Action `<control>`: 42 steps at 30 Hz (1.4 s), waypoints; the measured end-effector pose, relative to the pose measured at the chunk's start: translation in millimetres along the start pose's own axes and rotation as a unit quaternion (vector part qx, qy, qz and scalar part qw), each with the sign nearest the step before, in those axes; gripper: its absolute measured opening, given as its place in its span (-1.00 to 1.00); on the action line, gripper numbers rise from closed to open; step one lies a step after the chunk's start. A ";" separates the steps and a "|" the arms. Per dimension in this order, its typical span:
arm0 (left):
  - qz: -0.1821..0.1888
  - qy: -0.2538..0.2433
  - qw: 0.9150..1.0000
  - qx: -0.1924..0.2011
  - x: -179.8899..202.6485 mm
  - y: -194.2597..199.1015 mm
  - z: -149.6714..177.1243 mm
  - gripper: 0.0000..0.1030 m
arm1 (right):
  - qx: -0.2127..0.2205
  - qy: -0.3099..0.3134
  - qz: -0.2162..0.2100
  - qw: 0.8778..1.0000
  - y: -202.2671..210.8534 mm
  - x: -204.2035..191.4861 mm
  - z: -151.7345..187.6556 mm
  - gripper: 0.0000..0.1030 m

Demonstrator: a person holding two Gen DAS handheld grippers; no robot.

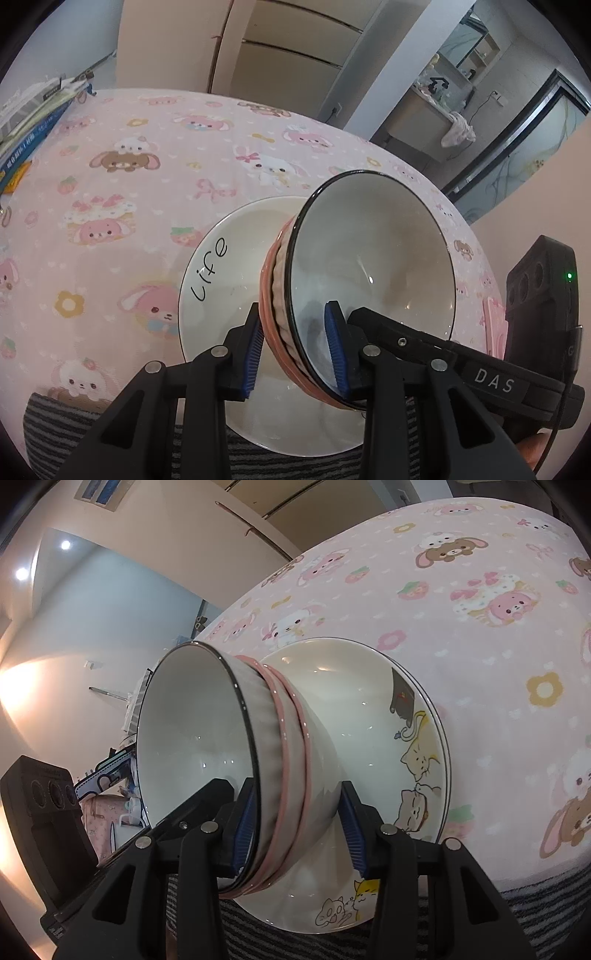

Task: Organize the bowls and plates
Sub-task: 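Lower the bowl stack with both tools onto the 'life' plate, then open both tools and pull them back from the bowls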

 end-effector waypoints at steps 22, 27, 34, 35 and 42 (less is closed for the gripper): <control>-0.054 -0.110 0.952 0.279 20.5 131.2 -17.4 -0.30 | 0.168 0.132 0.053 0.975 81.7 -41.0 -15.6 0.06; -0.047 -0.122 0.928 0.349 26.4 172.8 -8.2 -0.30 | 0.244 0.188 0.067 0.949 124.4 -65.8 -7.7 0.17; -0.054 -0.168 0.868 0.465 42.3 224.5 23.0 0.72 | 0.323 0.242 0.038 0.914 177.6 -93.9 9.0 0.75; -0.056 -0.165 0.862 0.477 41.9 230.5 27.0 0.77 | 0.339 0.252 0.038 0.906 184.4 -97.2 12.3 0.89; -0.035 -0.140 0.850 0.506 25.5 246.1 42.2 1.00 | 0.407 0.288 0.028 0.867 213.0 -103.3 33.5 1.00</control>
Point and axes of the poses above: each gripper's, at about its wrist camera, not at the fingertips, and y roughly against the way its jaws point, x to its right, z to its underside, the point moved 8 cm from there along -y, roughly the way its jaws point, and after that the axes turned 4 degrees about -z, right-handed, at the moved point
